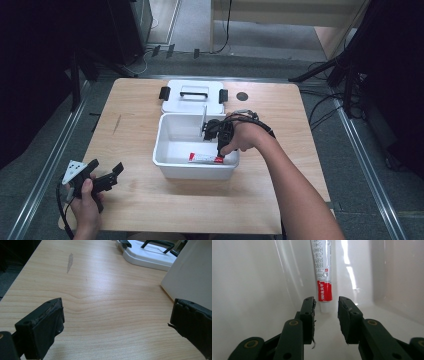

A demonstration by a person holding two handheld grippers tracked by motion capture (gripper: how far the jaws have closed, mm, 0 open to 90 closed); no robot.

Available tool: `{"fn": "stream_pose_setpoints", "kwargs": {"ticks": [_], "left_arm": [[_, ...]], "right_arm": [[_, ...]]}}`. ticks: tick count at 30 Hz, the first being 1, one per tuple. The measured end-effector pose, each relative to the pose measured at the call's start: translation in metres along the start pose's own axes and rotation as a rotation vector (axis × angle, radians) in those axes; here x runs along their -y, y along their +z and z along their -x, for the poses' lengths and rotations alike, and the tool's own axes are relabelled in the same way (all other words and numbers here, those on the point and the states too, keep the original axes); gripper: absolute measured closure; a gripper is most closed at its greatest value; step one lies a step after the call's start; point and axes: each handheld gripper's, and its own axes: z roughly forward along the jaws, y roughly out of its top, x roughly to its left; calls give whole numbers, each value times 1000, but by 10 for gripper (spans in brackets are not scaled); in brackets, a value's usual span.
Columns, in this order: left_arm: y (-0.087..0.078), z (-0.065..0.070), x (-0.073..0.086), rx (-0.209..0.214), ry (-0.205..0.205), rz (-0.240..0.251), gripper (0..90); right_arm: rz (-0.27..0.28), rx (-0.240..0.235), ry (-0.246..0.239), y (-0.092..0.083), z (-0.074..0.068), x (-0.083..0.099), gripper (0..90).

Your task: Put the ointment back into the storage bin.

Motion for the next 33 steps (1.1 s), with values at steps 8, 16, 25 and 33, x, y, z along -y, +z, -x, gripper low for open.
{"fn": "stream_pose_setpoints", "kwargs": {"ticks": [8,16,25,33], "left_arm": [[0,0,0,-3,0,2,0],[0,0,0,-3,0,1,0],[0,0,0,-4,1,1,0],[0,1,0,-5,4,-2,0]], "right_arm": [[64,-17,59,-26,3,10,729],[135,-11,109,-56,0,25,745],[170,-8,195,-75,1,49,730],[186,-11,267,-82,3,81,681]]}}
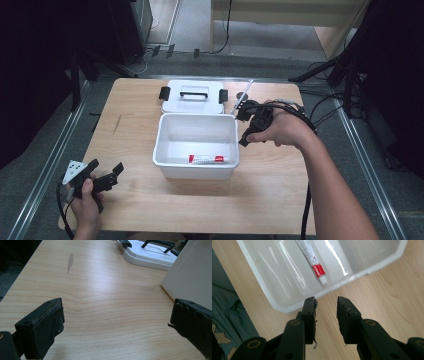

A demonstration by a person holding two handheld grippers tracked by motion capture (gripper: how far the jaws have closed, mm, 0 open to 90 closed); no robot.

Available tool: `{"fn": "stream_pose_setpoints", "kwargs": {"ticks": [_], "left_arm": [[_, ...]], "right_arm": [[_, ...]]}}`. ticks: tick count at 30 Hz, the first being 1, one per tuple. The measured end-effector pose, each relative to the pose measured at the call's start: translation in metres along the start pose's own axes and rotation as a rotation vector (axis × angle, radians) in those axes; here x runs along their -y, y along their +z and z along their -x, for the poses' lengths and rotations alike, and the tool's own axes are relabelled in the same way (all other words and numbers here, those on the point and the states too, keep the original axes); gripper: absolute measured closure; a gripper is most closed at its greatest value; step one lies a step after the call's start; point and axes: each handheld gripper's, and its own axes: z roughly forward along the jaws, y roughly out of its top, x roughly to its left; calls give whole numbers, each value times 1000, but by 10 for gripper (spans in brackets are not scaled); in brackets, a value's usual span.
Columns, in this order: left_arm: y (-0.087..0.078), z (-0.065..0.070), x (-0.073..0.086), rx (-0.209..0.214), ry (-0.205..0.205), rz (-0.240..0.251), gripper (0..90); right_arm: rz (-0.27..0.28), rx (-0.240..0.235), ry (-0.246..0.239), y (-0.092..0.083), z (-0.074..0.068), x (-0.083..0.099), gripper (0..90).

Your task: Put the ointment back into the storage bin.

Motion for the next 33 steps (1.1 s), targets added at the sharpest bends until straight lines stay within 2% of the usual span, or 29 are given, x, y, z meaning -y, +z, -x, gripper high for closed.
{"fn": "stream_pose_setpoints", "kwargs": {"ticks": [1,2,3,4,5,7,8,9,11,12,13,15,16,17,18,20,22,24,25,26,27,29,33], "left_arm": [[0,0,0,-1,2,2,0],[0,0,0,-1,2,2,0],[0,0,0,0,2,0,0],[0,0,0,0,2,0,0],[0,0,0,0,5,-1,0],[0,0,0,0,5,-1,0],[0,0,0,0,5,-1,0],[0,0,0,1,5,-1,0],[0,0,0,0,5,-2,0],[0,0,0,0,5,-2,0],[0,0,0,0,5,-2,0],[0,0,0,0,5,-1,0],[0,0,0,0,6,-1,0],[0,0,0,-1,6,0,0],[0,0,0,-1,6,0,0],[0,0,0,-2,7,1,0],[0,0,0,-2,6,1,0],[0,1,0,-2,7,1,0],[0,1,0,-2,7,1,0],[0,1,0,-2,7,1,0],[0,1,0,-3,7,1,0],[0,1,0,-3,7,2,0],[0,1,0,-4,7,2,0]], "right_arm": [[7,5,22,0,3,9,625],[7,5,22,0,3,9,625],[10,8,44,2,6,18,570],[10,8,44,2,6,18,570],[20,15,63,4,9,27,500],[23,17,82,7,11,34,435],[23,17,82,7,11,34,435],[23,49,112,11,14,43,281],[22,60,120,12,15,46,253],[27,79,133,14,17,51,195],[38,91,156,16,18,55,135],[64,106,198,20,22,64,88],[75,117,213,23,24,68,31],[91,130,265,28,28,78,0],[91,130,265,28,28,78,0],[130,143,344,34,33,89,0],[164,167,395,40,37,100,0],[194,180,422,45,39,109,0],[230,185,445,51,42,119,0],[230,185,445,51,42,119,0],[267,203,470,59,43,130,0],[283,206,477,62,44,133,0],[343,241,515,77,45,155,0]]}}
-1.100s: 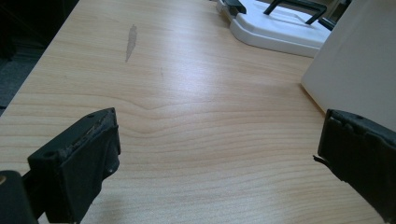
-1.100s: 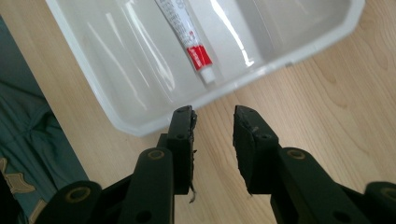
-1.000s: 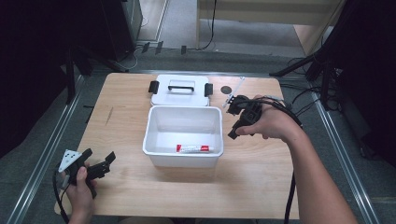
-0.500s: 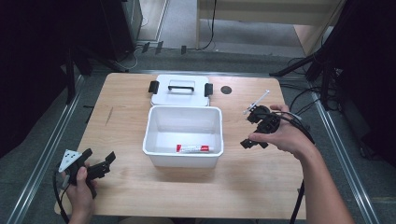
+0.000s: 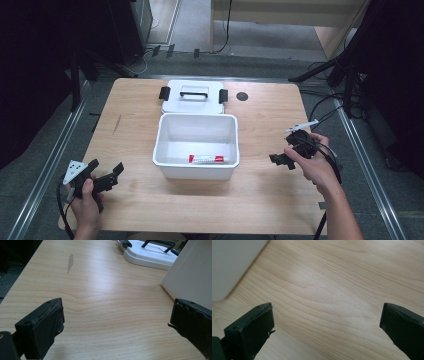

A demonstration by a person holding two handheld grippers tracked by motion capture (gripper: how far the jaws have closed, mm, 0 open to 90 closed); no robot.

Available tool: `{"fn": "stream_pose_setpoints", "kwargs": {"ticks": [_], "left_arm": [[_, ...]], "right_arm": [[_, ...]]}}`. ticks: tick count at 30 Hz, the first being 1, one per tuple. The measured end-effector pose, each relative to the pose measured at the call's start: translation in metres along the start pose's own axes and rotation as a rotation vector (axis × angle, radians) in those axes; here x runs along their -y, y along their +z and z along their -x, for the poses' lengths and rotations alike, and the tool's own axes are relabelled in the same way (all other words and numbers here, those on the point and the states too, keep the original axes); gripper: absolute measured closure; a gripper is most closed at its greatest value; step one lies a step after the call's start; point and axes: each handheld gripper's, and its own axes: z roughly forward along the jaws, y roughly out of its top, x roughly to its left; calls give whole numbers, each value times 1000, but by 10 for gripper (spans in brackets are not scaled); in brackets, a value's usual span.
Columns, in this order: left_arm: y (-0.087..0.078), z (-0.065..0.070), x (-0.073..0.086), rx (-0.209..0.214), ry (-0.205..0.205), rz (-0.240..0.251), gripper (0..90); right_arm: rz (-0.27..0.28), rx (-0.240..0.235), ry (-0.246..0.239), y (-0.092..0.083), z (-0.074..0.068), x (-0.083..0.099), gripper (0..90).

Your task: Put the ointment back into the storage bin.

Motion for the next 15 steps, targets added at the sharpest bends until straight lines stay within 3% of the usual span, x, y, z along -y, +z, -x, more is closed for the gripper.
{"fn": "stream_pose_setpoints", "kwargs": {"ticks": [2,3,4,5,6,9,10,11,15], "left_arm": [[0,0,0,0,-1,1,0],[0,0,0,0,-1,1,0],[0,0,0,-1,-1,1,0],[0,0,0,-1,-1,1,0],[0,0,0,-1,0,1,0],[0,0,0,-2,0,1,0],[0,0,0,-2,1,1,0],[0,0,0,-2,1,1,0],[0,0,0,-1,2,2,0]], "right_arm": [[21,21,19,6,8,17,0],[21,21,19,6,8,17,0],[53,27,28,7,13,28,0],[53,27,28,7,13,28,0],[80,35,59,8,17,39,0],[110,43,74,9,20,49,0],[161,55,89,9,24,61,0],[161,55,89,9,24,61,0],[249,61,123,7,30,90,0]]}}
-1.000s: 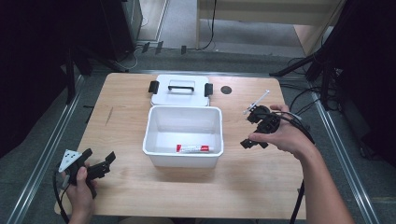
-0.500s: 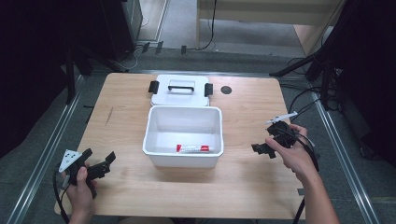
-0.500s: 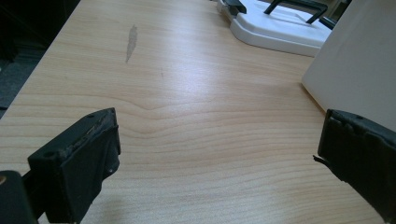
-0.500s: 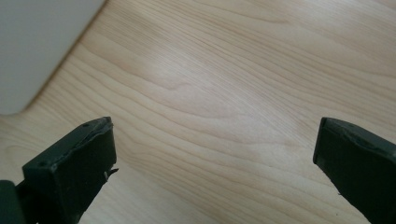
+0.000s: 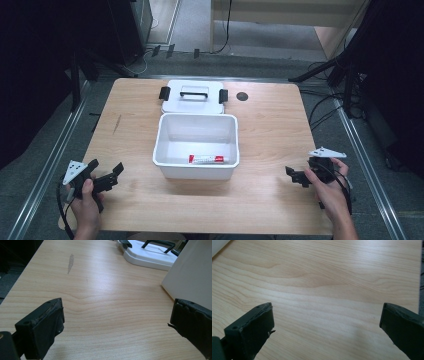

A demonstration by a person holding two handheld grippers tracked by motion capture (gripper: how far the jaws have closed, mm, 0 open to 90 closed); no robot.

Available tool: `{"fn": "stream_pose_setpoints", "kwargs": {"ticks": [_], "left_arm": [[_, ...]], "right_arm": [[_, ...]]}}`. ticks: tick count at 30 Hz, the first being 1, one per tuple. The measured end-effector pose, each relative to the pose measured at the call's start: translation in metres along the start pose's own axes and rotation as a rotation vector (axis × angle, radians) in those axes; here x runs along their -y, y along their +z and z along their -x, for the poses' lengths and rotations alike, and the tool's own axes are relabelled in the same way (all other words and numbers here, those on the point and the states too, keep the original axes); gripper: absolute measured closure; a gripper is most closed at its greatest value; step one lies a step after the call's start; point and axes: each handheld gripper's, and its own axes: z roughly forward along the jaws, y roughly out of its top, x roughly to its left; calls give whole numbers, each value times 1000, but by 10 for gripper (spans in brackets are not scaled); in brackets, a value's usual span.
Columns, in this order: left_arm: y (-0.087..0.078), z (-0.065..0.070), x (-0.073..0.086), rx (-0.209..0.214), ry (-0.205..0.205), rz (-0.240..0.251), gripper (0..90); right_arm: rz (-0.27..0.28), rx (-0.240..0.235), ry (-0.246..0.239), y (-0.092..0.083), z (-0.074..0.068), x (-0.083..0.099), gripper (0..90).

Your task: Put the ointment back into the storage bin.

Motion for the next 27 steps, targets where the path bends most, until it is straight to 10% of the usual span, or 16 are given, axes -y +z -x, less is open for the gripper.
{"fn": "stream_pose_setpoints", "kwargs": {"ticks": [10,27], "left_arm": [[0,0,0,0,-8,5,0],[0,2,0,-6,5,0,0]], "right_arm": [[153,20,72,-18,13,43,44],[228,114,118,-40,18,78,126]]}}
